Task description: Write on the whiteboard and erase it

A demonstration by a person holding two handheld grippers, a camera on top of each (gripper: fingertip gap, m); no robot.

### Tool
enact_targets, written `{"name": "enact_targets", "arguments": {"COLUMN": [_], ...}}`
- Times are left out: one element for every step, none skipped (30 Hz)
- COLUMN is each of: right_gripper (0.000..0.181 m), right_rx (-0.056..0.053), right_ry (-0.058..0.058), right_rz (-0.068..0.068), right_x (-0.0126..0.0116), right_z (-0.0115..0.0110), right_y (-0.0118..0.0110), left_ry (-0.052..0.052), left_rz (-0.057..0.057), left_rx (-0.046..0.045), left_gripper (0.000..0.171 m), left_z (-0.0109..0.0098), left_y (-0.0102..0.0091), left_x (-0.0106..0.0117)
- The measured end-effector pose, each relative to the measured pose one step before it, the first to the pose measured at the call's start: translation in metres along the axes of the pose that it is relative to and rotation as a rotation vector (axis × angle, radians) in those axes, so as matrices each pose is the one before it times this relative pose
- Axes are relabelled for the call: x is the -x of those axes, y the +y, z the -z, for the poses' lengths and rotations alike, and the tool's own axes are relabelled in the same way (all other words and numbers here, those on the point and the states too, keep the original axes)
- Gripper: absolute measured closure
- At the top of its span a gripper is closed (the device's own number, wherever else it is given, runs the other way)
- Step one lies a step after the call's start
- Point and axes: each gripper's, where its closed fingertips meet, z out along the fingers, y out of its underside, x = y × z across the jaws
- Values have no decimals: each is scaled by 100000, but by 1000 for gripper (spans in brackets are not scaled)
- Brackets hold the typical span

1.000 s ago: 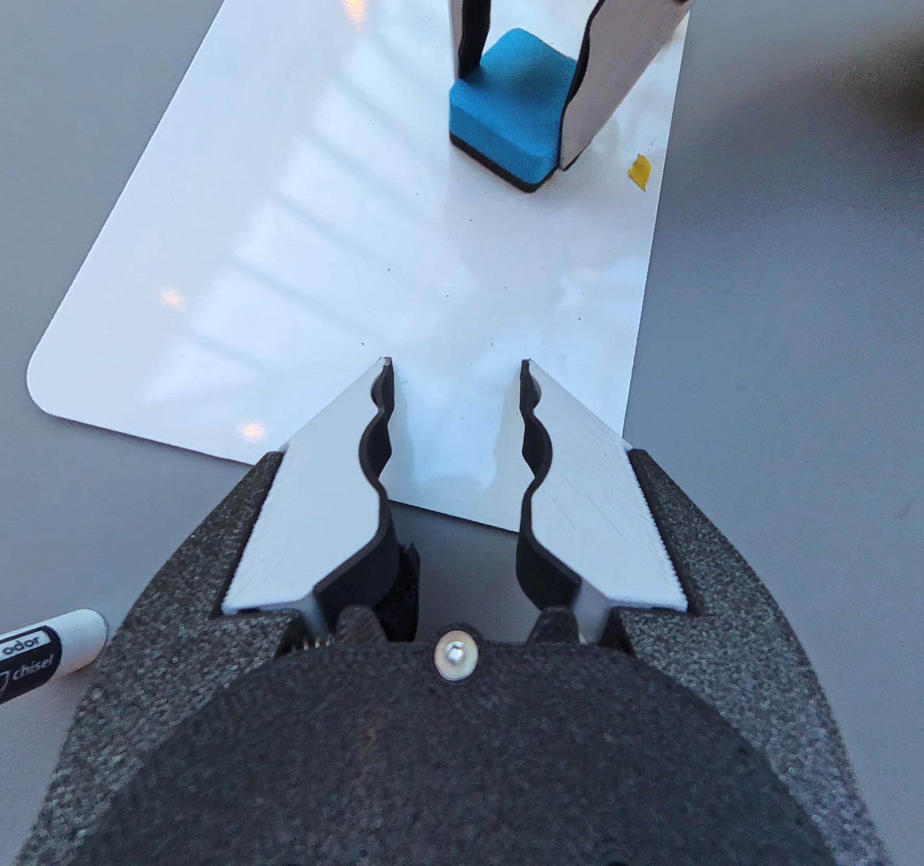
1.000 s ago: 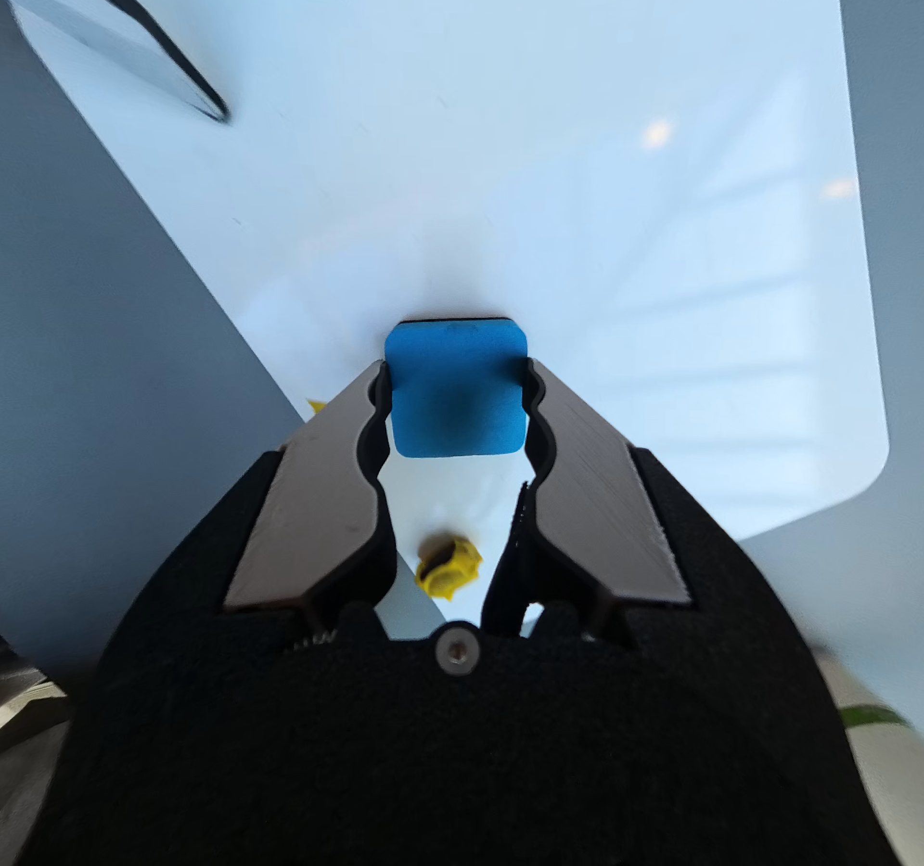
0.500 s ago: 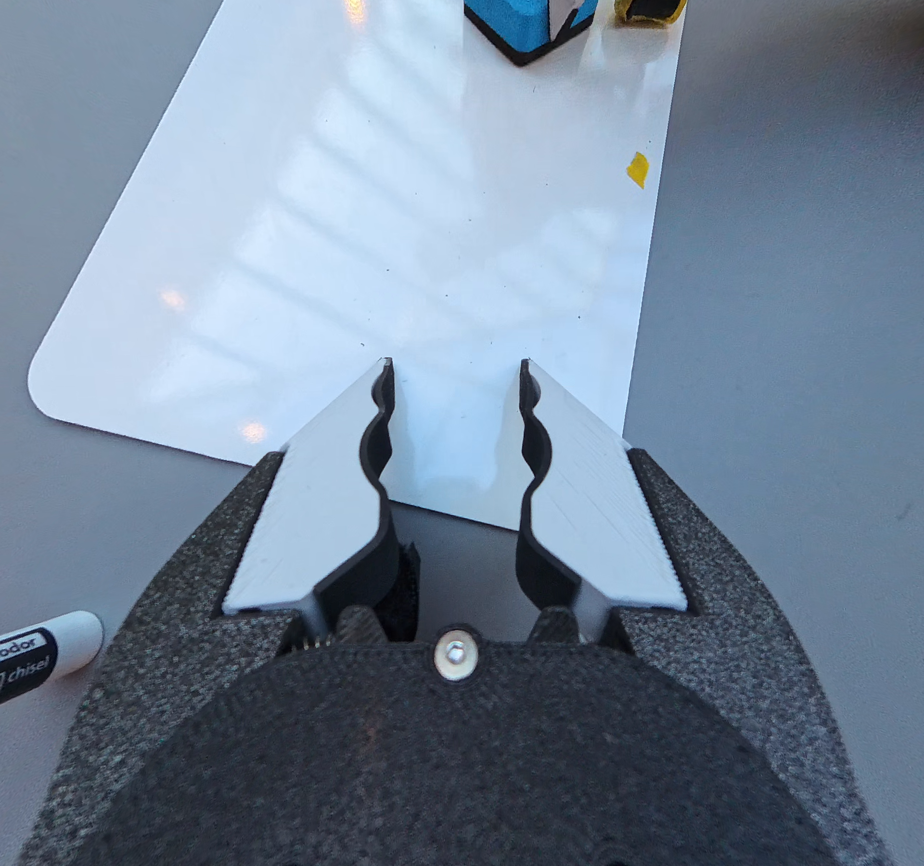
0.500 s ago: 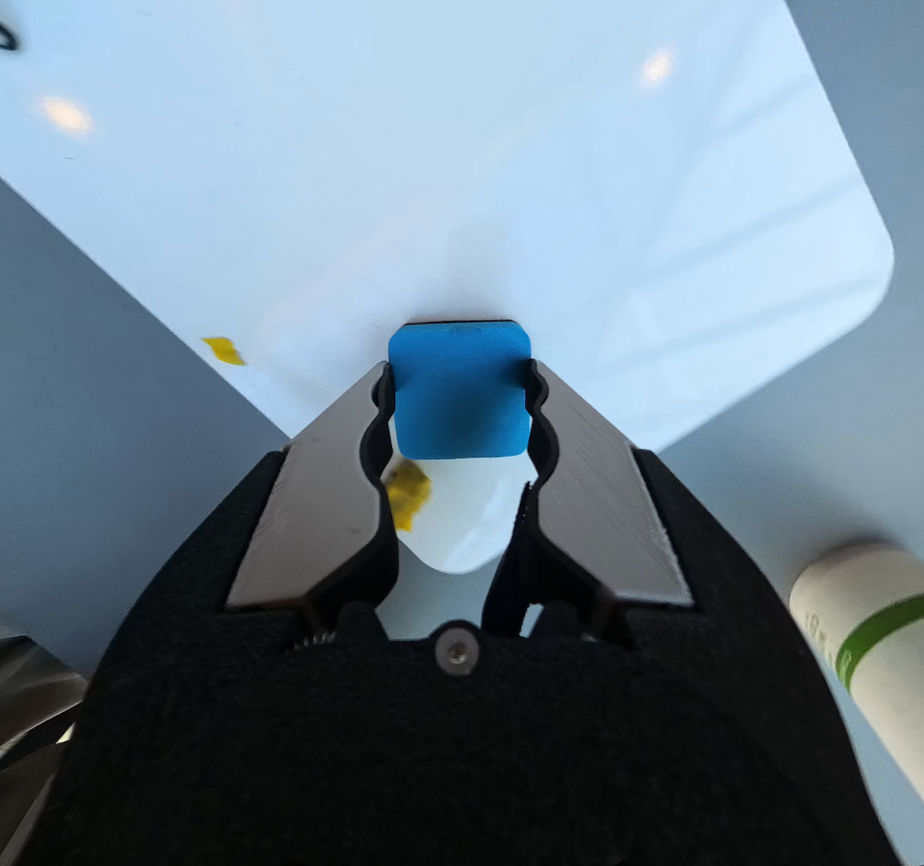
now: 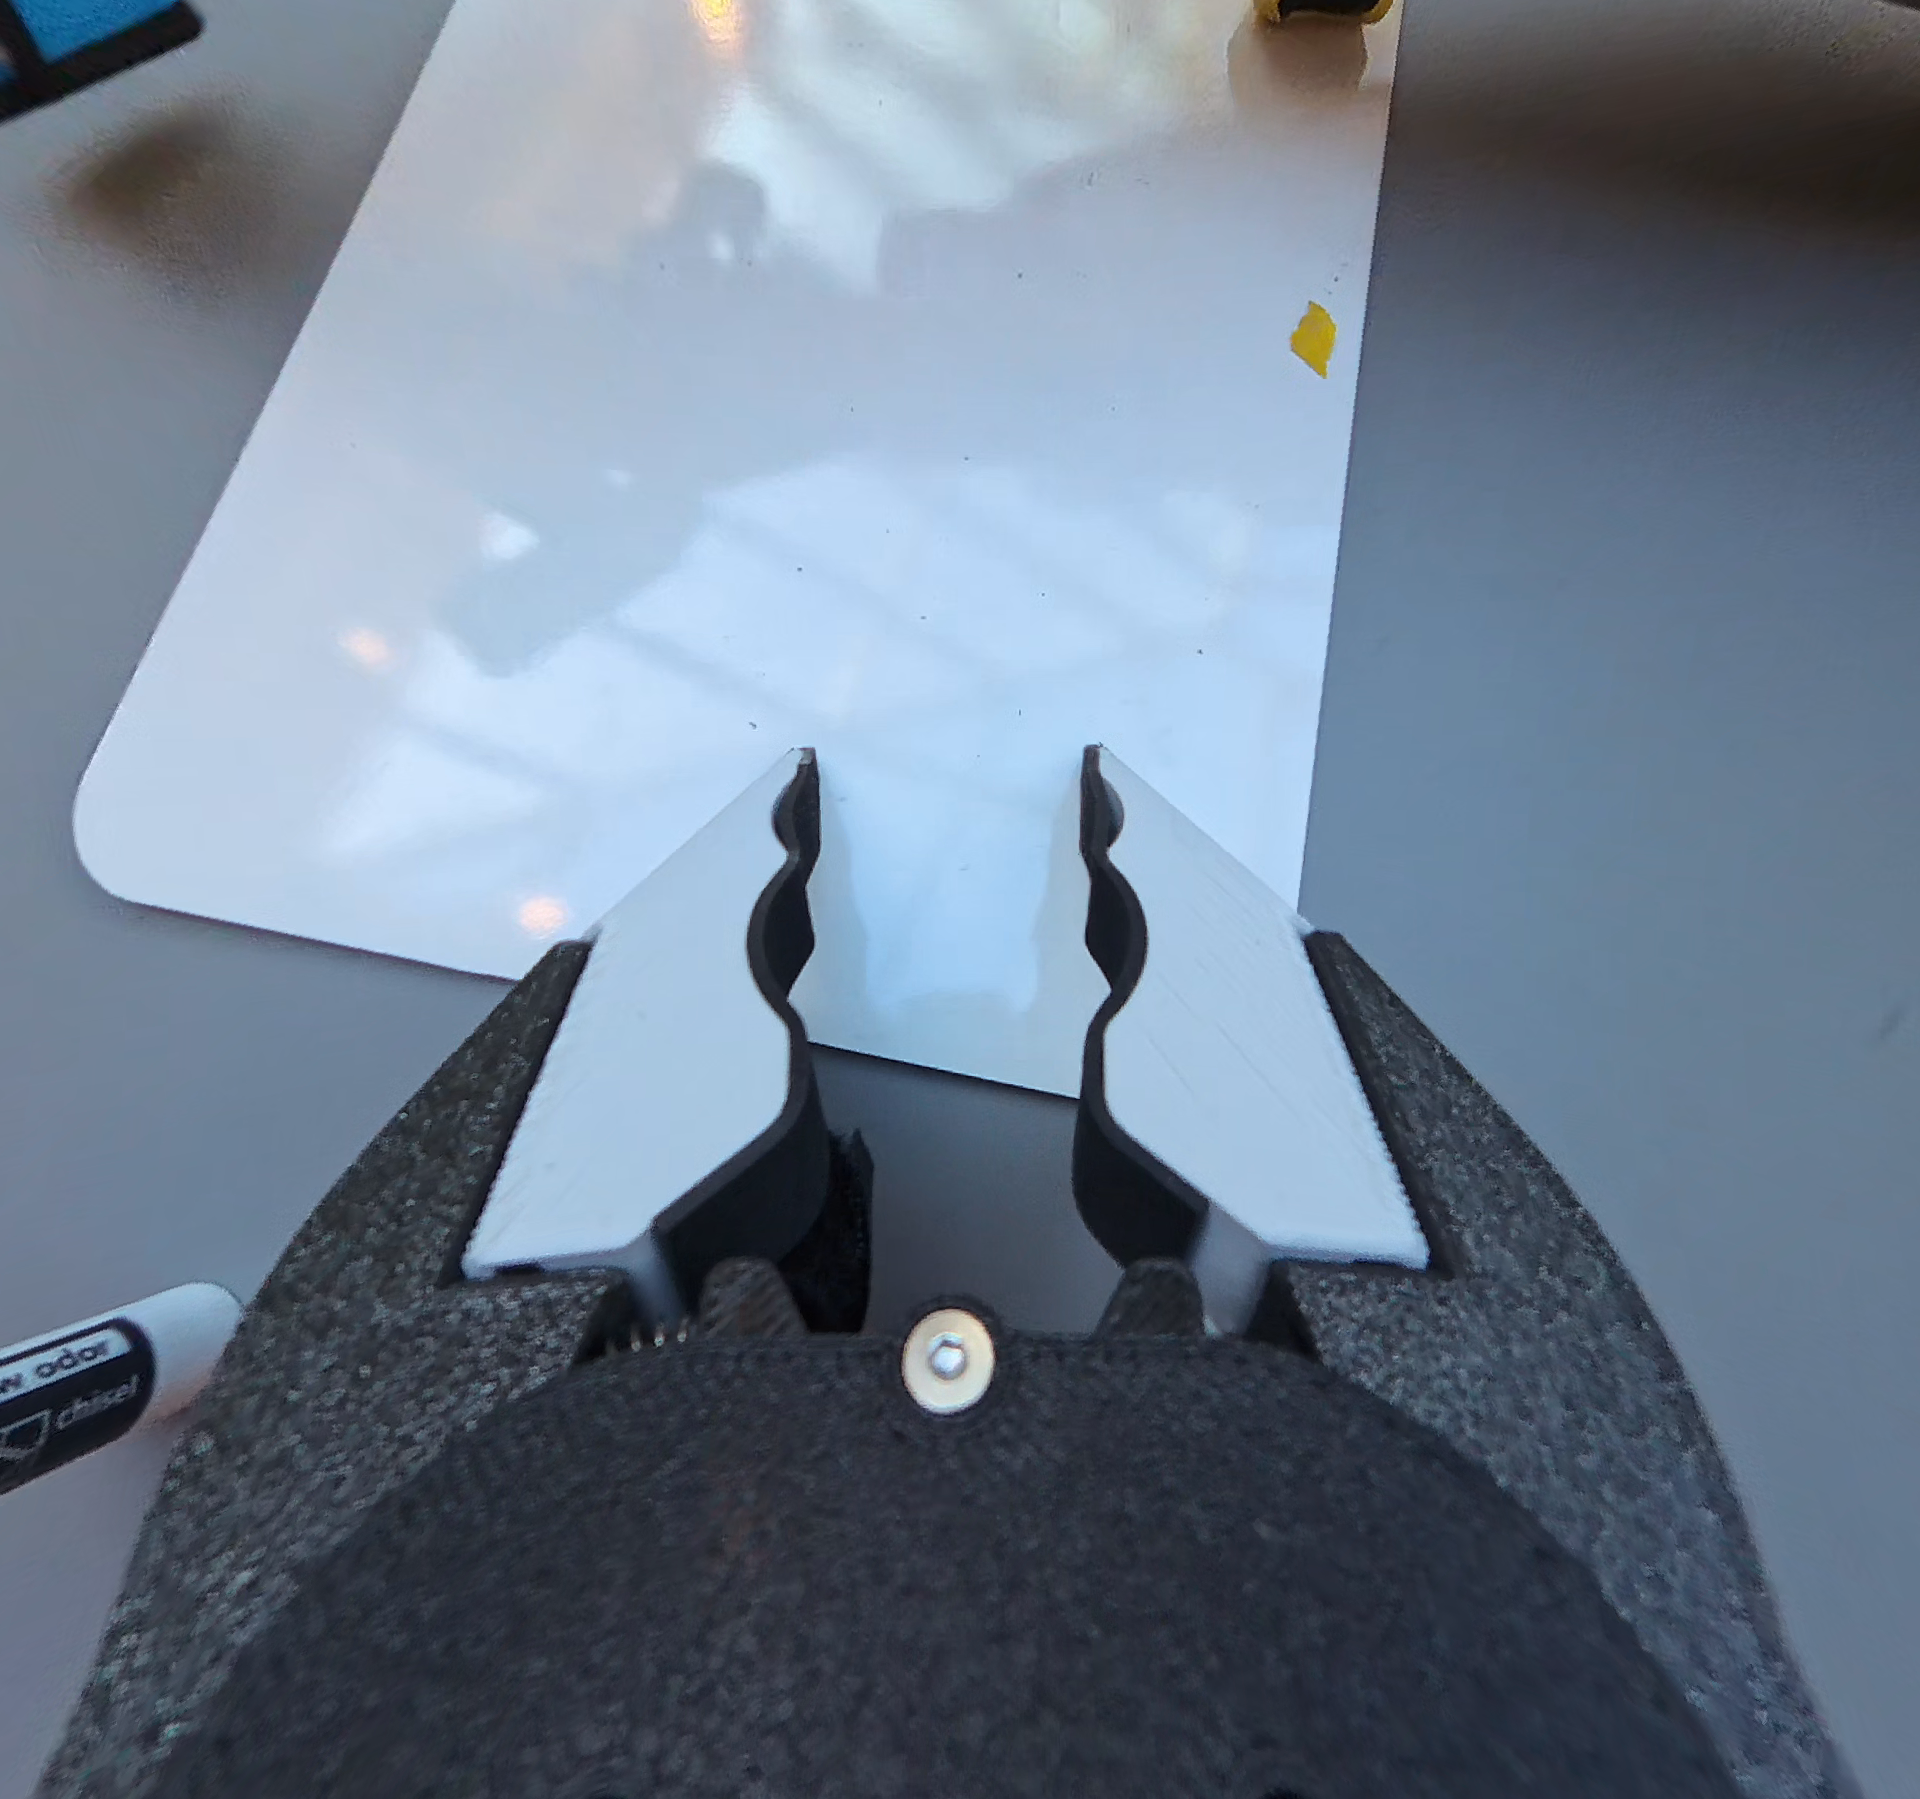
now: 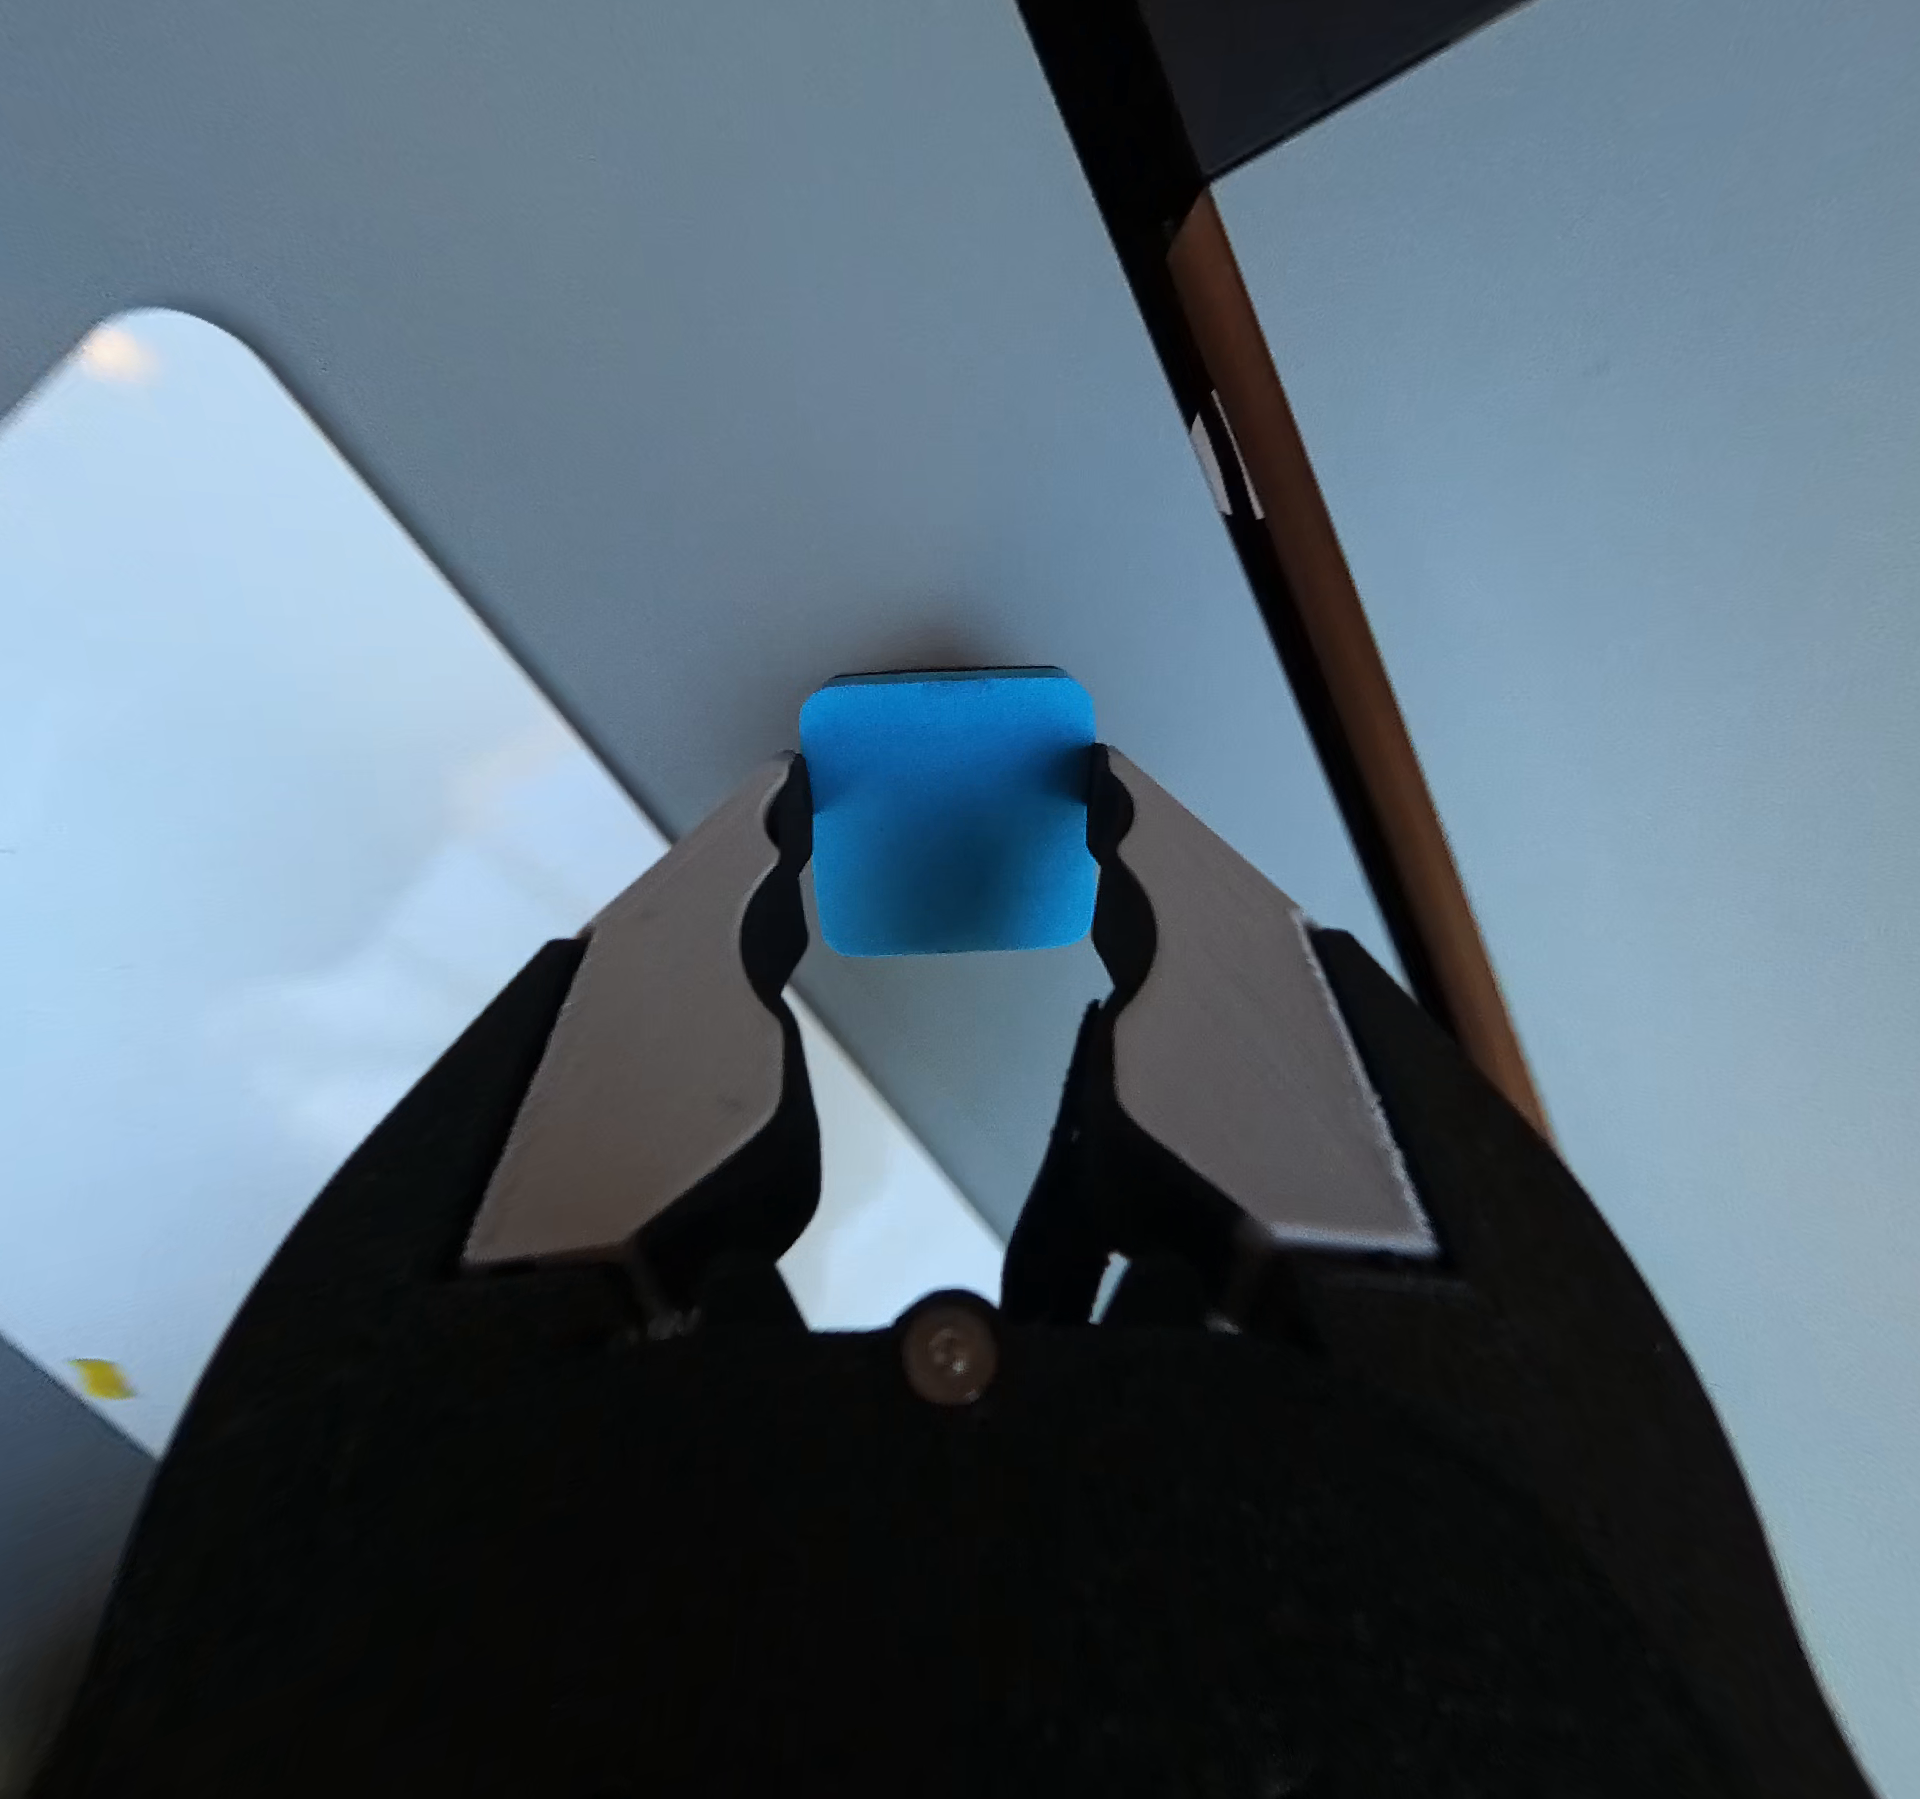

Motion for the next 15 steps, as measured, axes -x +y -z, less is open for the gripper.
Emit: {"name": "enact_targets", "arguments": {"right_gripper": [128,128,127,126,125,124,115,108,107,107,111,114,114,112,113], "right_rx": [4566,4670,4367,1845,-1804,-2108,-2615,-3765,-4526,-5590,-6278,-5796,-4135,-656,-1307], "right_ry": [278,-2012,-1736,60,802,490,1167,765,1187,498,-684,-2113,-3275,-2141,2401], "right_rz": [3277,2141,919,1066,1428,501,-822,-643,-102,656,275,-1809,-3710,-4133,-4429], "right_x": [-339,127,138,-14,37,208,332,789,1173,1652,2080,2328,2392,1992,1086], "right_z": [-710,-662,-665,-493,-90,292,771,1360,1849,2100,2097,1808,1320,847,552], "right_y": [-170,84,310,231,33,242,371,508,714,892,1159,1544,2049,2671,2661], "left_ry": [1152,861,546,-237,-655,-542,-680,-1044,-1345,-734,-738,-788,-183,567,255], "left_rz": [-375,180,1212,1040,139,-278,-256,-8,-149,-679,-768,-452,143,488,390], "left_rx": [-133,-210,-226,-108,36,-8,-87,-118,-200,-160,-267,-574,-1091,-1434,-1736], "left_gripper": [121,121,121,122,123,123,122,122,120,120,119,118,117,117,117], "left_z": [94,90,59,24,15,-9,8,36,66,94,88,60,59,75,97], "left_y": [80,54,20,-4,2,-6,-10,-3,17,42,-3,-95,-244,-364,-462], "left_x": [133,159,125,152,100,-18,-30,25,29,-81,-99,-100,-171,-281,-262]}}
